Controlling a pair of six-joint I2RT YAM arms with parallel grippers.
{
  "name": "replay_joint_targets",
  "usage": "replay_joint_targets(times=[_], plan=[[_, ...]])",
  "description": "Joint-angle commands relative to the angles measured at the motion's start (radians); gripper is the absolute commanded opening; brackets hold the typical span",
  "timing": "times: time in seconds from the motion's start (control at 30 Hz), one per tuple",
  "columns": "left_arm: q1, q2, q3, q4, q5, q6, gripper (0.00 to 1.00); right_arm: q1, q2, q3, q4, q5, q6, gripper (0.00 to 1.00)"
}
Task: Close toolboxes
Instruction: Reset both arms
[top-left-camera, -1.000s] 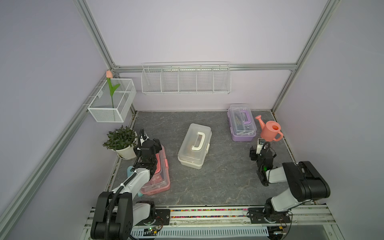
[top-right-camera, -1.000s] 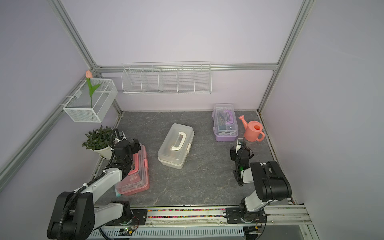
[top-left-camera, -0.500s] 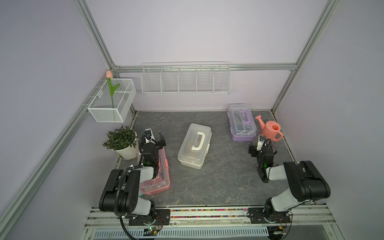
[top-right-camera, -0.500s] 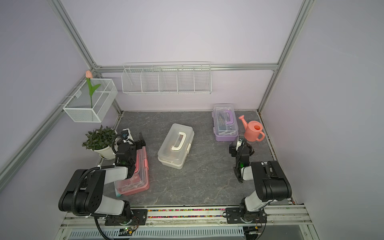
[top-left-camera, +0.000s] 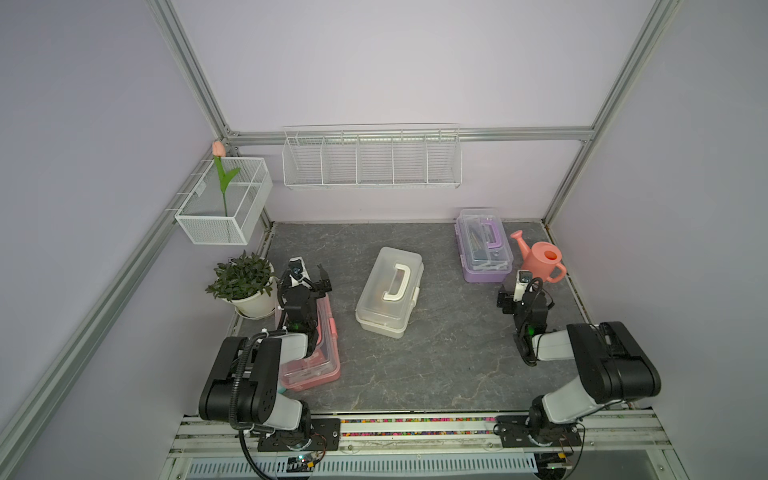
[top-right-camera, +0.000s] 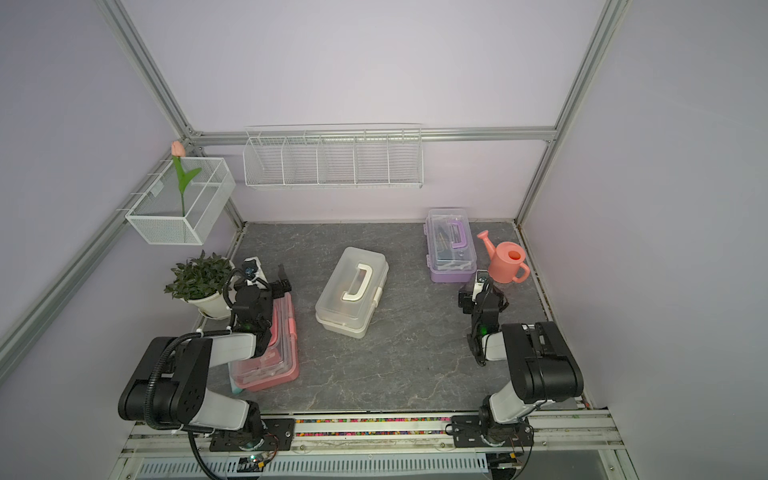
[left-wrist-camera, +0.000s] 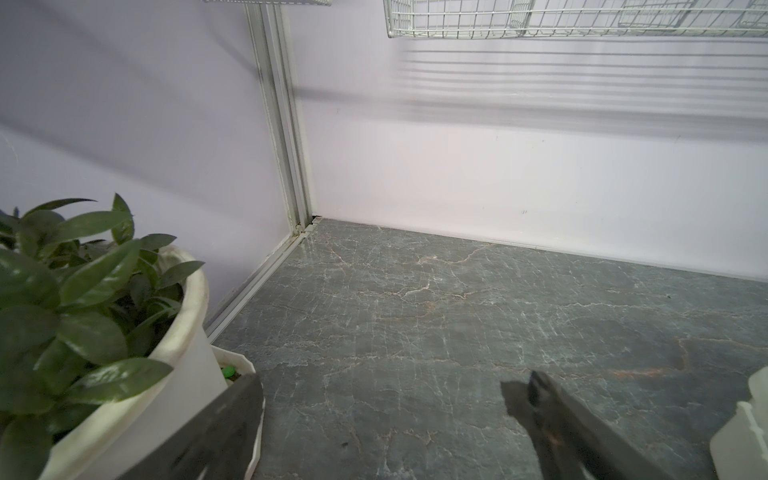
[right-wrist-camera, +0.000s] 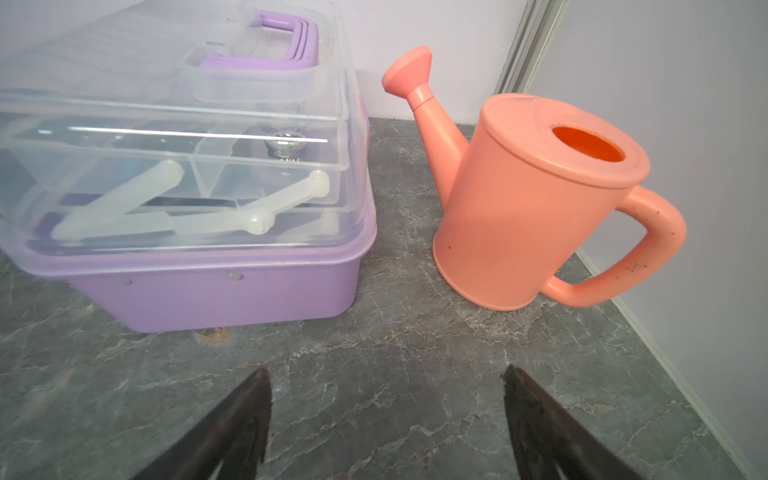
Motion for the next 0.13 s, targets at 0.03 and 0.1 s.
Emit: replay_joint_targets(times=[0.03, 0.1], plan=[[0.045, 0.037, 0.038, -0.224, 0.027, -0.017, 0.99, -0.009, -0.010, 0.012, 0.009, -0.010, 0.003, 0.89], [0.060, 0.036, 0.040, -0.230, 0.046, -0.028, 0.99, -0.009, -0.011, 0.009, 0.013, -0.011, 0.002, 0.89]])
